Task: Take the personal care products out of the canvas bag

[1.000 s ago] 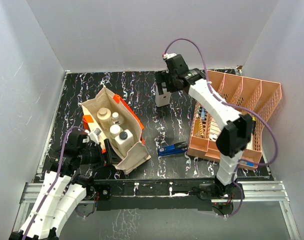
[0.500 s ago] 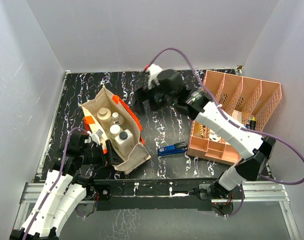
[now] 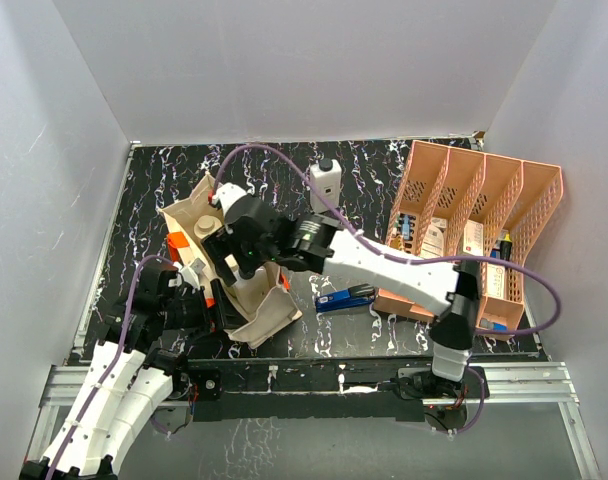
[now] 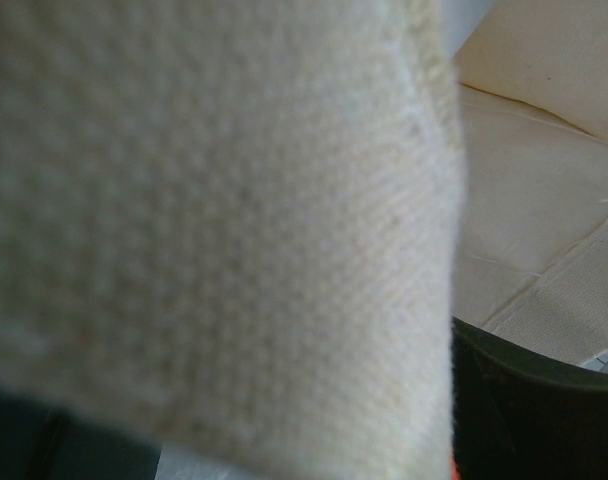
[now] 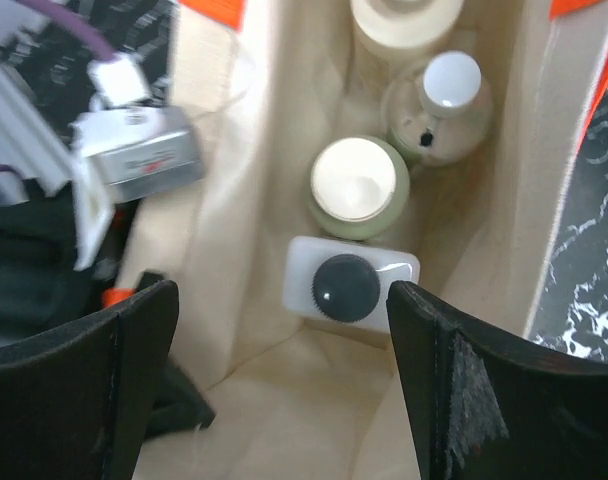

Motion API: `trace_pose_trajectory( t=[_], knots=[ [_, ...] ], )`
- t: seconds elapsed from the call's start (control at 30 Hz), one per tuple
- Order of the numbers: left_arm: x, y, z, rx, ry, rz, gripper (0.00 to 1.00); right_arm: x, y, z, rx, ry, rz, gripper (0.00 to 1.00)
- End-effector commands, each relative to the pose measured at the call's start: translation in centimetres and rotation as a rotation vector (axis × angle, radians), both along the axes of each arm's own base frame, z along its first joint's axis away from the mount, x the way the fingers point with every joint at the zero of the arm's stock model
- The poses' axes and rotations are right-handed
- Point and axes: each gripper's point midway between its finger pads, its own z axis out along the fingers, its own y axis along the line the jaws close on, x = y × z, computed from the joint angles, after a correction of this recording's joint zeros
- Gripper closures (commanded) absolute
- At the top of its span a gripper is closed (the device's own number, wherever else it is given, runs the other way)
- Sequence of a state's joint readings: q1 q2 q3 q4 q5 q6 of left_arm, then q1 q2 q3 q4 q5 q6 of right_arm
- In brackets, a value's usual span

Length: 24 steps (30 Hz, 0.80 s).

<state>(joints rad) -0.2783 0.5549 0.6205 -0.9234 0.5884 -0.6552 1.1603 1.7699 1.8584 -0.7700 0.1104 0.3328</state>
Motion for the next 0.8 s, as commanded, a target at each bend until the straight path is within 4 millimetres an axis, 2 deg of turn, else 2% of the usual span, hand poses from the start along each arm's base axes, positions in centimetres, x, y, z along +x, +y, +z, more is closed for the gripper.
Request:
trace_pose_trajectory(
  t=[0.0,0.33,0.53,0.77],
  knots=[
    [-1.1,0.1,-0.2,0.003,0.038,-0.009,0.20,2.3,-0.9,-1.0,-0.106,-0.054,-0.144,0.12],
    [-1.2,0.1,-0.3,-0.003,0.035,-0.009,0.20,2.7,-1.5,-6.9,-0.256,-0.022,-0.169,0.05],
    [-1.3,0.1,0.0,-0.001,0.034,-0.017,0.19,2.6,-1.0,-9.1,-0.293,0.009,-0.161,0.05],
    [-1.4,0.2,0.1,0.003,0.027,-0.019,0.19,2.5,-1.7,-12.0,-0.362,0.039,-0.194,0.04]
  ],
)
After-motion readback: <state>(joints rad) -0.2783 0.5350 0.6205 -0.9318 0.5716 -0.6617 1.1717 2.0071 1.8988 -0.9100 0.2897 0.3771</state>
